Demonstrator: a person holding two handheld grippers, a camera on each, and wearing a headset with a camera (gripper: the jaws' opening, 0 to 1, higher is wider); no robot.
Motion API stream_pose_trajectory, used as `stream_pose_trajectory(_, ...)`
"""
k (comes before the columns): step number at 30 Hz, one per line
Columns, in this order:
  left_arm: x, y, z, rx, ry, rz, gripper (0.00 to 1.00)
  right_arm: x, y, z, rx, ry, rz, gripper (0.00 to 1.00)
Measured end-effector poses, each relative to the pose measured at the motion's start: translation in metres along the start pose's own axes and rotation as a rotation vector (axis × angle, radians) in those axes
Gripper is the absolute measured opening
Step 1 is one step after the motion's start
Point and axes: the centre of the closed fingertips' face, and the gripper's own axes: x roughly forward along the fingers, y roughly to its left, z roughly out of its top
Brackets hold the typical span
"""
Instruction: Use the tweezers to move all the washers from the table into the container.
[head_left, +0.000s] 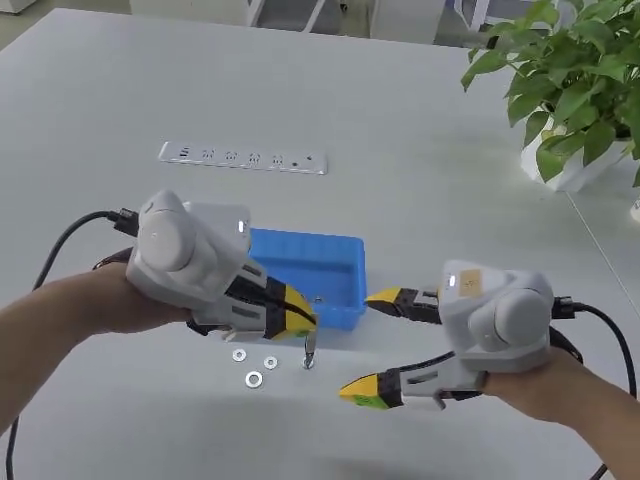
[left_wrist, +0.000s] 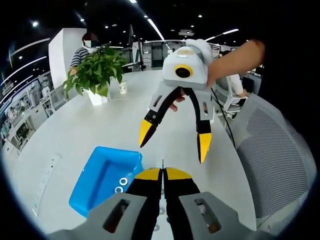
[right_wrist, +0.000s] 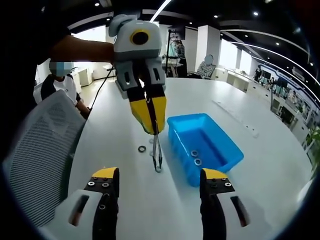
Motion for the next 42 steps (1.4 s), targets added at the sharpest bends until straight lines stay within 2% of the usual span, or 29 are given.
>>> stream_pose_trajectory(6, 0.0, -0.002, 0.0, 0.002, 0.003, -0.012, 0.04, 0.009, 0.001, 0.004, -0.044, 0.0, 0.027, 0.59)
stream_pose_trajectory(14, -0.001, -0.004, -0.001, 0.012, 0.013, -0.033, 0.04, 0.033, 0.005, 0.002, -0.118, 0.04, 0.061, 0.35)
stream_pose_trajectory(18, -0.002, -0.003, -0.001, 0.012, 0.017, -0.041, 0.04, 0.046, 0.009, -0.001, -0.138, 0.057, 0.072, 0.28)
stream_pose_trajectory(23, -0.002, -0.002, -0.002, 0.013, 0.023, -0.051, 0.04, 0.055, 0.01, -0.005, -0.156, 0.07, 0.075, 0.24)
stream_pose_trajectory(31, -0.001, -0.001, -0.003, 0.02, 0.028, -0.079, 0.04, 0.058, 0.008, -0.001, -0.165, 0.059, 0.062, 0.22)
stream_pose_trajectory(42, -0.004, -0.004, -0.005, 0.023, 0.029, -0.1, 0.04, 0.062, 0.011, -0.003, -0.211, 0.074, 0.056, 0.14)
